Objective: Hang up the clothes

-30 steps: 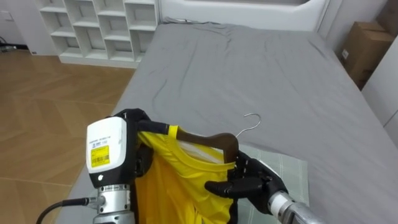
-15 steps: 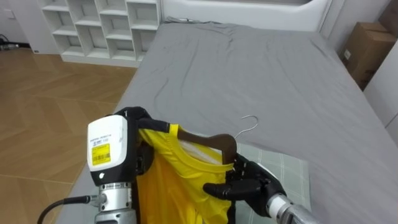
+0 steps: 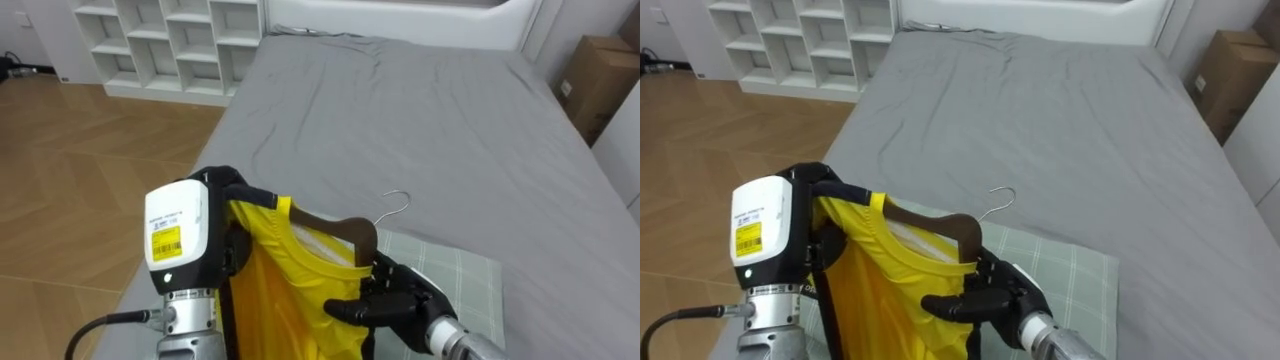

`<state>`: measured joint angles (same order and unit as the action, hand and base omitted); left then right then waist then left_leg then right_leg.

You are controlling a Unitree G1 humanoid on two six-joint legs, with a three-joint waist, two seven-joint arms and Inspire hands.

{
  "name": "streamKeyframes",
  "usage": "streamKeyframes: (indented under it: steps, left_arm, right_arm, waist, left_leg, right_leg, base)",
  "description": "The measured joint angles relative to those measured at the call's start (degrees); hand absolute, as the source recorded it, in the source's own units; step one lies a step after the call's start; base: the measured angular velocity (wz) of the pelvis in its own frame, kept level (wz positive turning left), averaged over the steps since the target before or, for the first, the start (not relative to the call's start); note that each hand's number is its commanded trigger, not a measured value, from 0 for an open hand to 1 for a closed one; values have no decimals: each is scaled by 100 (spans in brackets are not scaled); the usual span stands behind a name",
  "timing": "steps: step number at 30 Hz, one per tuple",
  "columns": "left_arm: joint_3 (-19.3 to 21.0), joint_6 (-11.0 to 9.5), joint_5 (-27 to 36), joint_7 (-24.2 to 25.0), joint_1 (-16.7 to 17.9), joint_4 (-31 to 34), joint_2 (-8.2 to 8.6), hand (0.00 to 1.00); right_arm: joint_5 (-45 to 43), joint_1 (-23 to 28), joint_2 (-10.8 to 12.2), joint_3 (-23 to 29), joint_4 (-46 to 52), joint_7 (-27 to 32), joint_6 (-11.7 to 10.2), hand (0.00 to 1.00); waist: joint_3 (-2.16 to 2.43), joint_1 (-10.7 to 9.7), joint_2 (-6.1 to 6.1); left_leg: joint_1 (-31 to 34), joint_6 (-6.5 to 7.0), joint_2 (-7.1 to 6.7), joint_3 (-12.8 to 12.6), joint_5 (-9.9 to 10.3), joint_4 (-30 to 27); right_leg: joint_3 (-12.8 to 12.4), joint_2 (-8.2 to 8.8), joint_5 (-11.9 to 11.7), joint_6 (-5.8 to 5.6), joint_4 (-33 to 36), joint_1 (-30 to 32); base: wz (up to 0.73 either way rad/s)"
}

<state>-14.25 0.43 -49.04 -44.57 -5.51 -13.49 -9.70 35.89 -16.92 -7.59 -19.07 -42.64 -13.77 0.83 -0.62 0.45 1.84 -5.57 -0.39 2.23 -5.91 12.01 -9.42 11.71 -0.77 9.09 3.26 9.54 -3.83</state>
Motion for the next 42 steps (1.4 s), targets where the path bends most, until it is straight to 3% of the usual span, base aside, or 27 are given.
streamKeyframes:
  steps: [8,30,35,41,42]
  left_arm:
    - [43,0,1,-72,0,0,-3,100]
    - [-89,58,10,19,7,-2,4,100]
    - [-165,71,11,37,12,-4,-10,100]
    - [-176,-220,-9,46,182,-7,-110,100]
    - [-176,-273,-3,53,214,-7,-112,89]
  right_arm:
    - [0,0,-125,11,-163,-10,2,100]
    - [-238,39,-129,-91,-176,-73,52,100]
    - [-417,264,-110,100,-146,-138,26,100]
    - [-893,547,-106,477,-78,-115,-167,100]
    - [-948,596,-110,529,-77,-111,-215,100]
  waist:
    - [2,17,-2]
    - [4,-40,-2]
    - [6,-68,1]
    - [7,-309,0]
    - [7,-341,-1]
  left_leg:
    - [-2,0,-1,0,0,0]
    - [2,0,-10,101,0,0]
    - [-14,1,-53,120,-1,-4]
    - [-9,2,-66,128,-1,-6]
    - [-6,2,-70,128,-1,-6]
  right_leg:
    - [1,-1,0,0,4,0]
    - [100,12,0,0,9,-29]
    - [105,16,0,0,5,-51]
    - [103,32,-5,-9,2,-55]
    - [99,34,-6,-11,1,-53]
  base:
    - [0]
    - [2]
    - [0]
    - [0]
    - [0]
